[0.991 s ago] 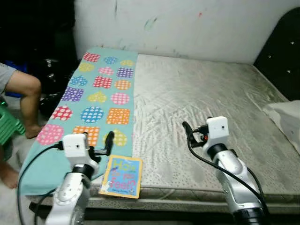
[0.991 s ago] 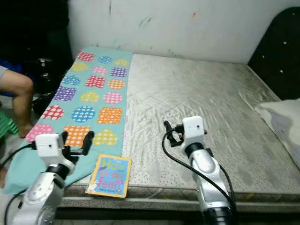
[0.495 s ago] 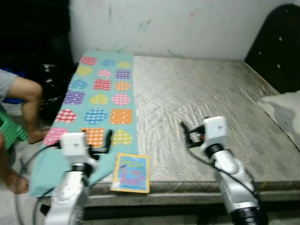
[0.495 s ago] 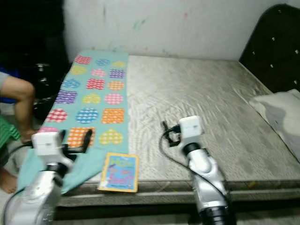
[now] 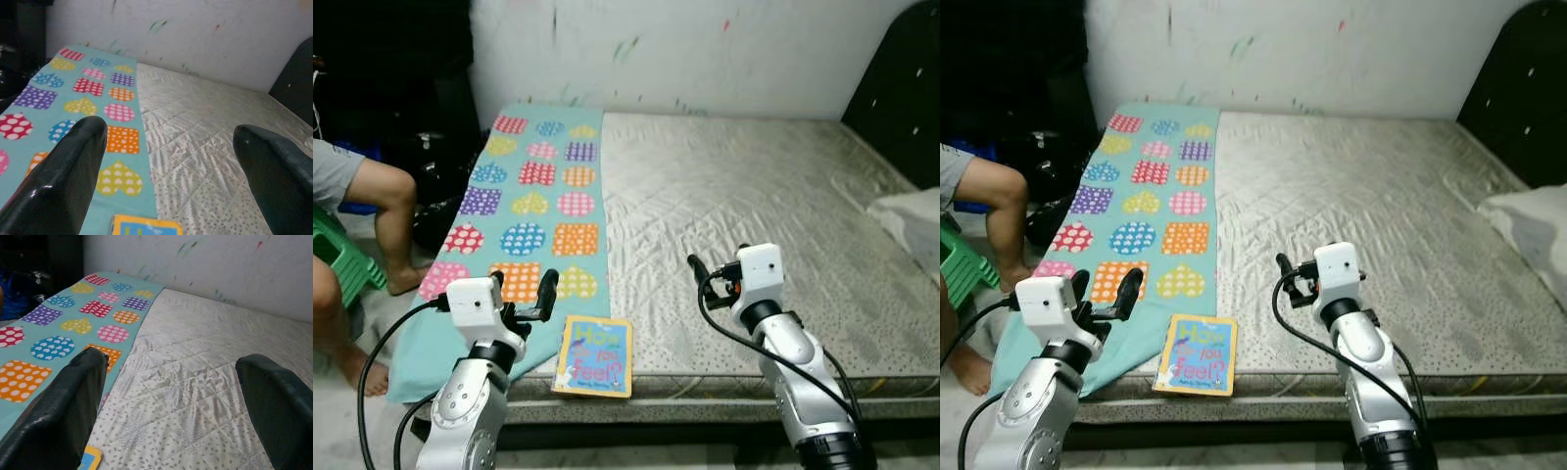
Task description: Clean up the room
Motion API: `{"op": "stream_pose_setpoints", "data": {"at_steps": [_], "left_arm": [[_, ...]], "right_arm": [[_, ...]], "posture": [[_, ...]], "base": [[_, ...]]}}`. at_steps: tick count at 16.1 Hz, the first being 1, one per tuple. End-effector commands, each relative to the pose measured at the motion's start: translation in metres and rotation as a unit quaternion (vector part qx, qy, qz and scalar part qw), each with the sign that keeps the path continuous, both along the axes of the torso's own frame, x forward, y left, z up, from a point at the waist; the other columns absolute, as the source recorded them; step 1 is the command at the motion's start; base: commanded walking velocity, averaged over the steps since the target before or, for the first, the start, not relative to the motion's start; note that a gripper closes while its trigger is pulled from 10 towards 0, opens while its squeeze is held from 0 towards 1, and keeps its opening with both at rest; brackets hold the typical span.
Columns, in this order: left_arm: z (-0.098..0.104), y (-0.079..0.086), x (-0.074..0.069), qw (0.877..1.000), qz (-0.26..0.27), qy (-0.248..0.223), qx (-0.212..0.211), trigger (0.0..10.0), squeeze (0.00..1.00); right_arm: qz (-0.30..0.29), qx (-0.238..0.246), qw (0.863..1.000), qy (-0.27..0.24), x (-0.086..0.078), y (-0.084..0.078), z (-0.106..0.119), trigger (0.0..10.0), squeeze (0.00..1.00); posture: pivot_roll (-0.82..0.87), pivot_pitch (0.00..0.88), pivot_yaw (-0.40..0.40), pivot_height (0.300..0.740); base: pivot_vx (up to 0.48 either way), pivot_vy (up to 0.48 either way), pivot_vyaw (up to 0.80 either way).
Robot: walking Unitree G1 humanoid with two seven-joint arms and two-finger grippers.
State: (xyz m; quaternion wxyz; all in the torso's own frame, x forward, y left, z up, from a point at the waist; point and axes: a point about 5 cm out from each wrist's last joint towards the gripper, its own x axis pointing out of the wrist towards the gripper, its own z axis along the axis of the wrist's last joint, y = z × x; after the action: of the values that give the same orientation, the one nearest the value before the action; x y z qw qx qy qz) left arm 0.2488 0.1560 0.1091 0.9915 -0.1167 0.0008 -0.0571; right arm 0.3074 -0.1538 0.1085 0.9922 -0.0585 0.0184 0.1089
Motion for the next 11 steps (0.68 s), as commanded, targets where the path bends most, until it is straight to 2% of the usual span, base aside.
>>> {"op": "stream_pose_setpoints", "data": {"at_steps": [1,5,11], "left_arm": [[0.004,-0.0015,0.0016,1.0,-0.006,-0.01,0.0,10.0,0.0],[0.004,-0.0015,0.0023,1.0,-0.008,-0.009,0.0,10.0,0.0],[0.004,-0.0006,0.003,1.0,-0.004,-0.008,0.003,10.0,0.0]], "right_arm": [[-0.008,-0.003,1.0,-0.003,0.0018,-0.0048,0.002,10.0,0.0],[-0.008,-0.003,1.0,-0.003,0.0013,-0.0046,0.0015,10.0,0.0],[-0.011,-0.002,1.0,-0.009,0.0026,-0.0053,0.0048,10.0,0.0]], "posture": [[-0.02,0.0,-0.045,0.74],[-0.02,0.0,-0.044,0.74],[-0.02,0.0,-0.037,0.74]], "base": [[0.341,0.0,0.0],[0.242,0.0,0.0],[0.0,0.0,0.0]]}}
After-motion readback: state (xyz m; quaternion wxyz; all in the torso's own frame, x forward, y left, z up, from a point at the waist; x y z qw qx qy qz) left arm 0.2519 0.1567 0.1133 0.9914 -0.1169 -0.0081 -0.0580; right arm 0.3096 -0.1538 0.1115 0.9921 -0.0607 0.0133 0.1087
